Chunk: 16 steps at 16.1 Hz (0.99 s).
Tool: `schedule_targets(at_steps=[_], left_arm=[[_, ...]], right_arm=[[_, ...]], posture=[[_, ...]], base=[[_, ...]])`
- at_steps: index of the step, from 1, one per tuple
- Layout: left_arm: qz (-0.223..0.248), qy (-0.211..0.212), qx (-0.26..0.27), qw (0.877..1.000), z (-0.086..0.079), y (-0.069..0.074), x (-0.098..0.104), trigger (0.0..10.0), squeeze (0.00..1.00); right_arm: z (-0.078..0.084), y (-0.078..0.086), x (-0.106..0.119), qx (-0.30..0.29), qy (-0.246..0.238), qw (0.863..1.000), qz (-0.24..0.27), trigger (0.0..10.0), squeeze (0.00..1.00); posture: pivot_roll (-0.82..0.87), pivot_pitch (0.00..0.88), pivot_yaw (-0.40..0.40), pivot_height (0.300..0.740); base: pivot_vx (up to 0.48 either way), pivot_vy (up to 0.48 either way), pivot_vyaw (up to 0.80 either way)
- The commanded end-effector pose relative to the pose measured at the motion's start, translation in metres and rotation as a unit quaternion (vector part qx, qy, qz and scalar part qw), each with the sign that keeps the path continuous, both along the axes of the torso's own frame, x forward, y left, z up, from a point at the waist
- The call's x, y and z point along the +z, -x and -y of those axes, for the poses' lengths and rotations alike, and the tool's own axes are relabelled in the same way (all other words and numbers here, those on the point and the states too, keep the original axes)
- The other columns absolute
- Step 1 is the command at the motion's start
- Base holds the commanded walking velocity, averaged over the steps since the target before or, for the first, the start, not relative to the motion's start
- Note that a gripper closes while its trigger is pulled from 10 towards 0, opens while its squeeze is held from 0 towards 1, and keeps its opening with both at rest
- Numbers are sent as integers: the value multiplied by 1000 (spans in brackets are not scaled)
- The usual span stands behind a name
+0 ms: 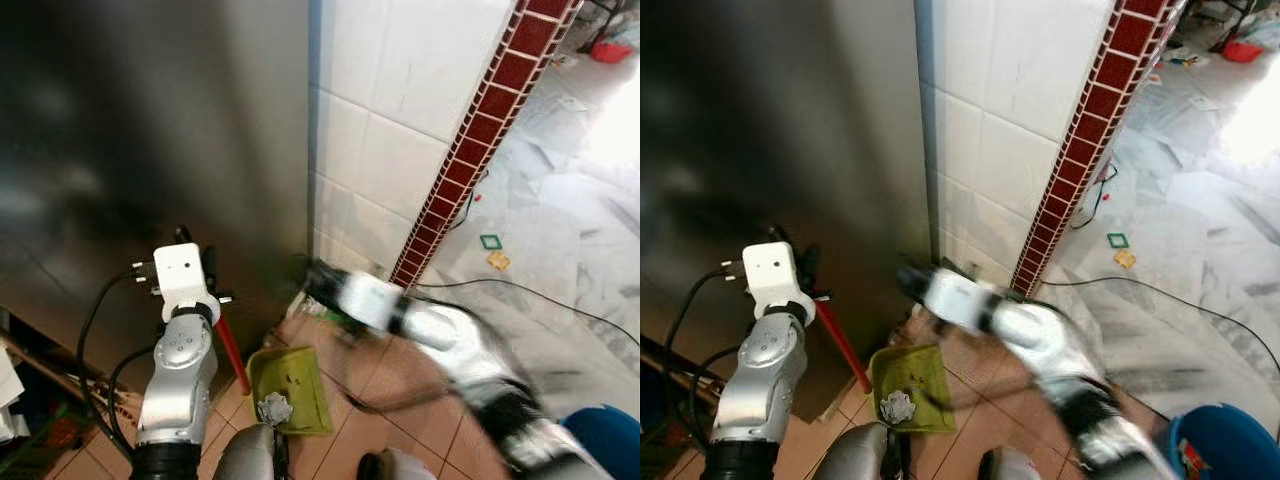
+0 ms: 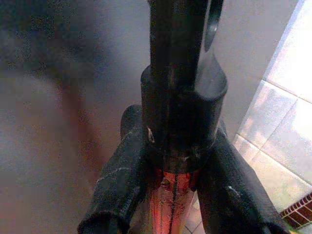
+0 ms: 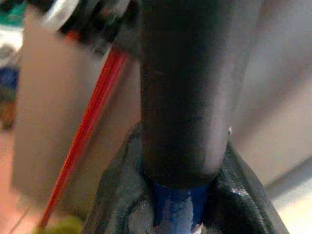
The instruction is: Sweep floor
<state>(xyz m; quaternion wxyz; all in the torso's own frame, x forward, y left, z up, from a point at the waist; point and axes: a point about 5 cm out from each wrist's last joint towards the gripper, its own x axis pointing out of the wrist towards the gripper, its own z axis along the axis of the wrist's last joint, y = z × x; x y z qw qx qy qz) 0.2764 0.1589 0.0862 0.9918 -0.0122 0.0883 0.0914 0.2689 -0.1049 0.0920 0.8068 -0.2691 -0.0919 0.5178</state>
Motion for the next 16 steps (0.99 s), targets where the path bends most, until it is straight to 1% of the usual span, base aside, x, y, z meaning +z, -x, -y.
schedule_targets(at_steps=[1, 2, 3, 4, 5, 6, 8, 9, 10, 11, 12, 13, 14, 16], left_arm=[[13, -15, -7, 1000, -2, -4, 6, 10000, 0], [13, -15, -8, 1000, -2, -5, 6, 10000, 0], [13, -16, -9, 1000, -2, -6, 6, 10000, 0], [13, -16, -10, 1000, -1, -7, 6, 10000, 0], [13, -16, -10, 1000, -1, -7, 7, 10000, 0], [13, -16, -11, 1000, -1, -8, 7, 10000, 0], [12, -24, -2, 1000, -3, -5, 7, 10000, 0], [13, -32, 9, 999, -6, -4, 9, 10000, 0], [19, -41, 32, 998, -11, -2, 11, 10000, 0], [30, -56, 75, 995, -20, 1, 16, 10000, 0], [33, -57, 103, 993, -25, 3, 17, 10000, 0], [33, -53, 111, 992, -27, 4, 17, 10000, 0], [32, -48, 99, 993, -23, 7, 15, 10000, 0], [33, -43, 90, 994, -18, 8, 15, 10000, 0]], right_arm=[[7, 10, 7, 41, 25, 999, -5, 10000, 0], [14, 14, 8, 46, 39, 998, -9, 10000, 0], [20, 13, 13, 39, 37, 999, -1, 10000, 0], [21, 11, 20, 30, 29, 999, 7, 10000, 0], [19, 5, 31, 15, 8, 1000, 23, 10000, 0], [11, -15, 62, -42, -70, 994, 70, 10000, 0], [-1, -28, 85, -71, -121, 983, 118, 10000, 0], [-5, -31, 91, -80, -139, 979, 128, 10000, 0], [-10, -35, 98, -90, -158, 974, 137, 10000, 0], [-18, -40, 107, -101, -187, 966, 145, 10000, 0], [-24, -41, 108, -103, -199, 964, 141, 10000, 0], [-30, -41, 107, -104, -200, 964, 141, 10000, 0], [-40, -40, 99, -104, -211, 963, 128, 10000, 0], [-47, -37, 92, -103, -208, 964, 126, 10000, 0]], posture=[[11, 40, 25, 740], [3, 40, 28, 740], [-1, 41, 29, 740], [-5, 40, 32, 740], [-5, 39, 33, 740], [5, 37, 29, 740], [17, 38, 26, 740], [24, 39, 25, 740], [28, 41, 22, 740], [42, 53, 17, 740], [49, 60, 13, 740], [53, 68, 10, 740], [59, 69, 6, 740], [65, 66, 6, 740]], base=[[0, 0, 0], [0, 0, 0], [0, 0, 0], [0, 0, 0], [0, 0, 0], [0, 0, 0], [0, 0, 0], [0, 0, 0], [0, 0, 0], [0, 0, 0], [0, 0, 0], [0, 0, 0], [0, 0, 800], [0, 0, 800]])
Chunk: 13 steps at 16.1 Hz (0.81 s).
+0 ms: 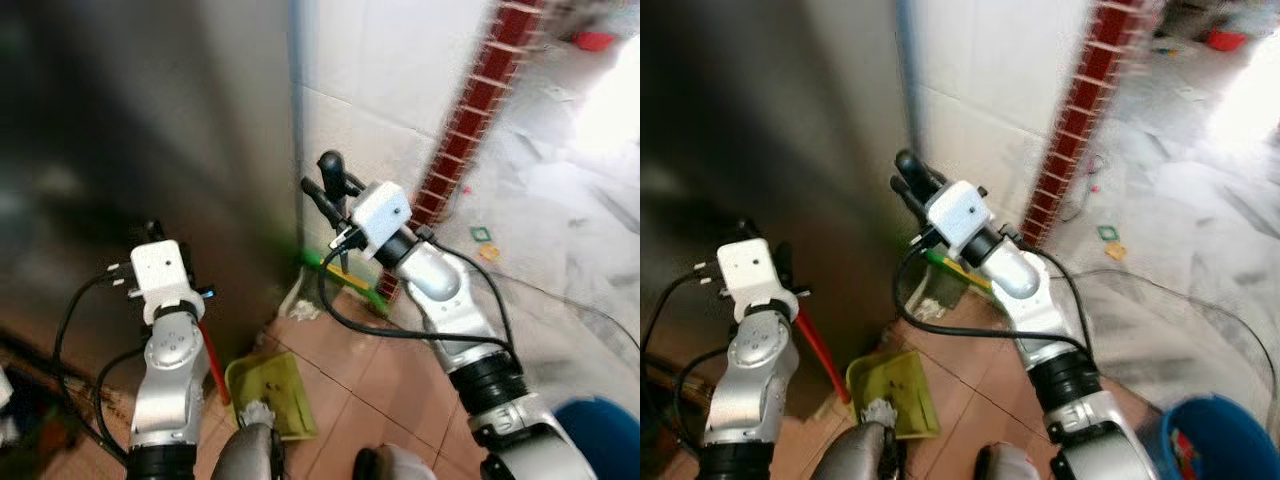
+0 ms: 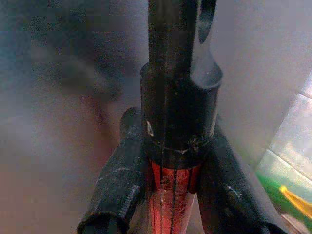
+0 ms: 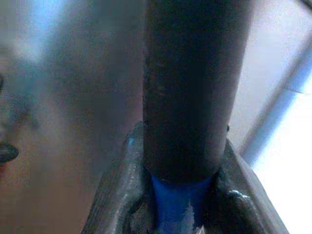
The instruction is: Sweep floor
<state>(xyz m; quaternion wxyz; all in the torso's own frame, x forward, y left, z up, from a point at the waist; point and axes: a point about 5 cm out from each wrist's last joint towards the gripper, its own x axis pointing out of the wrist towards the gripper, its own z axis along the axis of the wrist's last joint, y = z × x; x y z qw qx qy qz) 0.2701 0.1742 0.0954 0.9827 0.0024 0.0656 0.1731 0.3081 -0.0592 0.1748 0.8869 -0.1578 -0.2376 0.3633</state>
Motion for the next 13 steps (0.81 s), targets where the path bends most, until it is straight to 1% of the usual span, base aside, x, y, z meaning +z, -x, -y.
schedule_targets(at_steps=[1, 4, 6, 7, 8, 10, 12, 13], left_arm=[[14, -19, 5, 1000, -1, 0, 7, 10000, 0], [14, -17, 4, 1000, 1, -1, 7, 10000, 0], [15, -16, 1, 1000, 3, -2, 8, 10000, 0], [15, -15, 0, 1000, 3, -2, 8, 10000, 0], [15, -13, -6, 1000, 7, -2, 7, 10000, 0], [15, -11, -11, 1000, 8, -3, 8, 10000, 0], [15, -11, -11, 1000, 6, -4, 7, 10000, 0], [15, -11, -11, 1000, 5, -5, 8, 10000, 0]], right_arm=[[-4, 4, 8, 10, -7, 999, 31, 10000, 0], [-7, 5, 5, 4, -16, 999, 27, 10000, 0], [-10, 6, -1, -4, -25, 1000, 18, 10000, 0], [-11, 7, -5, -6, -27, 1000, 13, 10000, 0], [-19, 11, -20, -5, -22, 1000, -10, 10000, 0], [-25, 17, -40, 16, -6, 999, -49, 10000, 0], [-25, 26, -55, 54, 22, 995, -85, 10000, 0], [-20, 31, -60, 74, 39, 992, -96, 10000, 0]], posture=[[64, 67, 8, 740], [60, 71, 11, 740], [58, 72, 12, 740], [58, 72, 12, 740], [58, 70, 12, 740], [62, 66, 12, 740], [59, 63, 12, 740], [53, 58, 11, 740]], base=[[0, 0, 800], [0, 0, 800], [0, 0, 800], [0, 0, 0], [0, 0, 0], [0, 0, 0], [0, 0, 0], [0, 0, 0]])
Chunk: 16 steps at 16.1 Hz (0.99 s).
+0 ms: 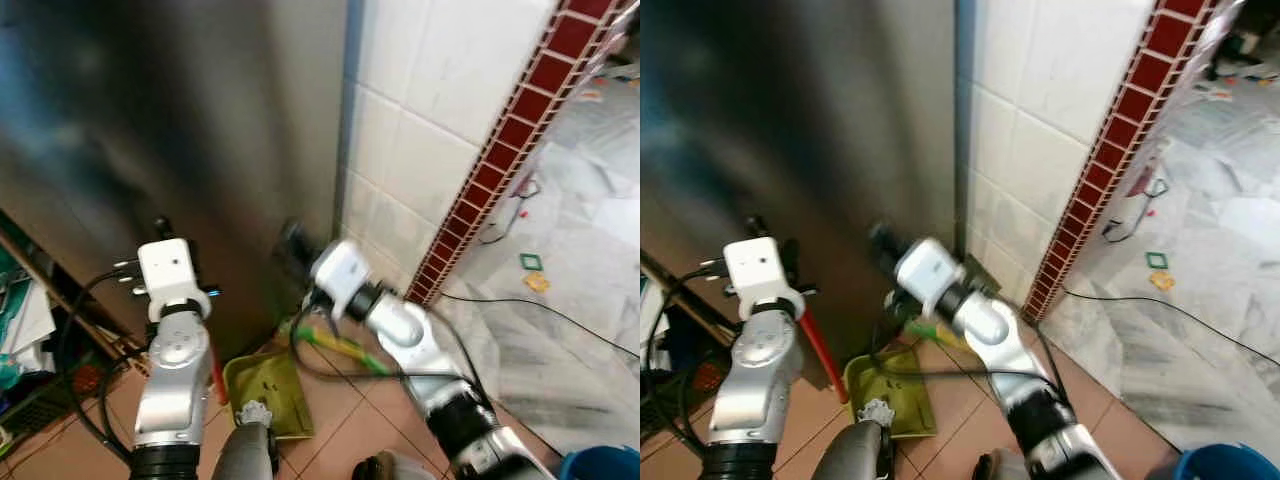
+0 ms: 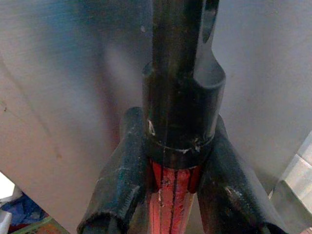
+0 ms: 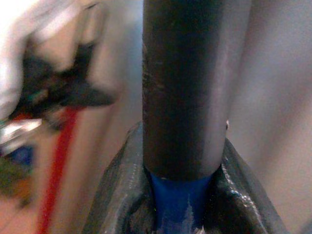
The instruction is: Sweep floor
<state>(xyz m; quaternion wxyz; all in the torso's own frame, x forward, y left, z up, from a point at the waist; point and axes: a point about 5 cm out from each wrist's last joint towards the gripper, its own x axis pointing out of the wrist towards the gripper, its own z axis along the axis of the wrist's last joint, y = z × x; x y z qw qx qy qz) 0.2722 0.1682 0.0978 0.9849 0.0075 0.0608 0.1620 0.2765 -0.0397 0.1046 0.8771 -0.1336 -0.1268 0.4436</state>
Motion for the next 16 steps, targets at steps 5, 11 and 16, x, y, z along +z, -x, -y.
schedule_targets(at_steps=[5, 11, 16], left_arm=[[10, -3, -6, 1000, 3, -6, 4, 10000, 0], [10, 0, -13, 1000, 6, -10, 4, 10000, 0], [14, -2, -9, 1000, 3, -7, 7, 10000, 0]], right_arm=[[34, 21, 21, 145, 65, 987, -39, 10000, 0], [63, -27, 87, 26, 35, 996, 79, 10000, 0], [56, -41, 97, -40, 16, 989, 138, 10000, 0]], posture=[[24, 49, 17, 740], [19, 43, 22, 740], [48, 67, 16, 740]], base=[[0, 0, 0], [0, 0, 0], [0, 0, 0]])
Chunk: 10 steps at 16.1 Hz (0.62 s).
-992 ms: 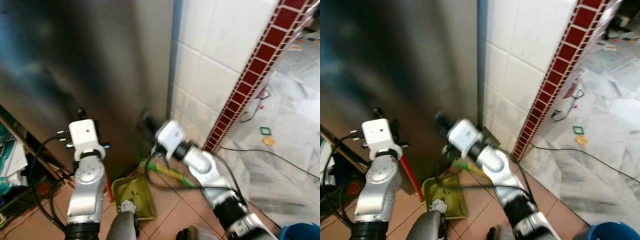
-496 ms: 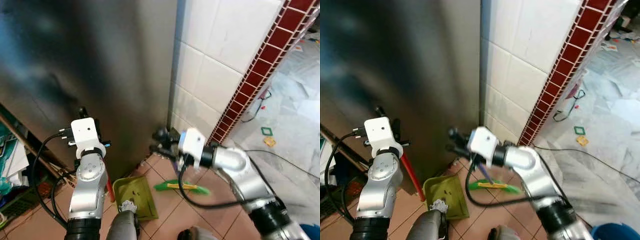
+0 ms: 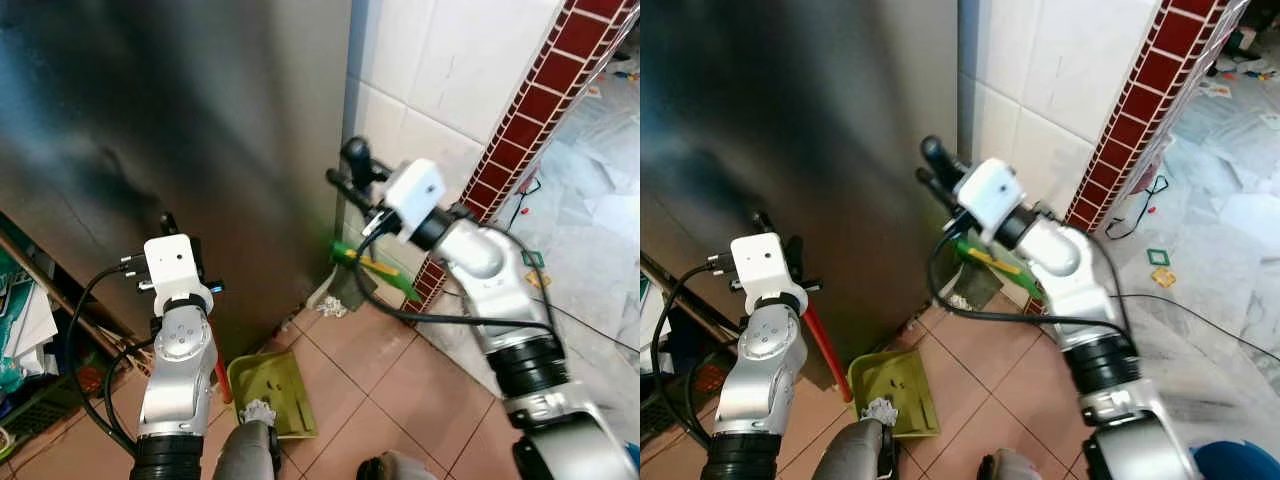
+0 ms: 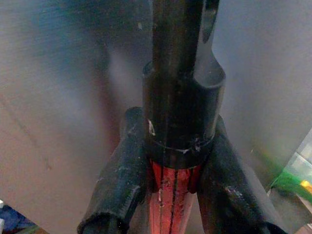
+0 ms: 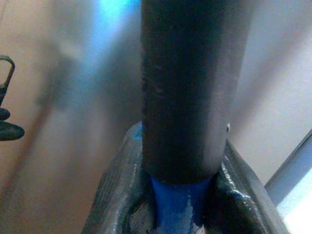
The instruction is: Sweep floor
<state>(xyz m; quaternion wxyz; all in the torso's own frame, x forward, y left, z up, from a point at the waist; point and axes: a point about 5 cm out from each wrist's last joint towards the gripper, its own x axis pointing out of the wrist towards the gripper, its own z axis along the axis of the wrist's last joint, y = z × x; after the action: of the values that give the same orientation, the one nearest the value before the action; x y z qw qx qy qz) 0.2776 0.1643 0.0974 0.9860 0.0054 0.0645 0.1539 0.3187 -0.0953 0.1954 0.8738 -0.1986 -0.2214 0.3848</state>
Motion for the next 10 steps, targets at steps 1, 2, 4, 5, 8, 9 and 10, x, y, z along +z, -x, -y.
schedule_targets(at_steps=[1, 2, 4, 5, 8, 9, 10], left_arm=[[17, -5, 0, 1000, -2, 3, 9, 10000, 0], [16, -4, 2, 1000, -3, 8, 12, 10000, 0], [16, -3, 1, 1000, -4, 13, 16, 10000, 0], [15, -4, -3, 1000, -3, 15, 15, 10000, 0], [15, -5, -6, 1000, -2, 18, 20, 10000, 0], [13, -5, -5, 1000, -2, 20, 21, 10000, 0], [12, -5, -4, 1000, -2, 22, 22, 10000, 0]], right_arm=[[-6, 1, 0, 1, 1, 1000, 18, 10000, 0], [-12, 3, -14, 4, -3, 1000, 5, 10000, 0], [-23, 10, -34, 18, 0, 1000, -14, 10000, 0], [-31, 11, -43, 18, -1, 1000, -20, 10000, 0], [-59, 17, -57, 43, -2, 999, -27, 10000, 0], [-66, 17, -58, 52, -3, 998, -27, 10000, 0], [-71, 18, -59, 62, -1, 998, -28, 10000, 0]], posture=[[61, 92, 15, 740], [82, 124, 12, 740], [100, 162, 13, 740], [110, 171, 11, 740], [146, 203, 8, 740], [150, 207, 8, 740], [154, 209, 5, 740]], base=[[0, 0, 0], [0, 0, 0], [0, 0, 0], [0, 0, 0], [0, 0, 0], [0, 0, 0], [0, 0, 0]])
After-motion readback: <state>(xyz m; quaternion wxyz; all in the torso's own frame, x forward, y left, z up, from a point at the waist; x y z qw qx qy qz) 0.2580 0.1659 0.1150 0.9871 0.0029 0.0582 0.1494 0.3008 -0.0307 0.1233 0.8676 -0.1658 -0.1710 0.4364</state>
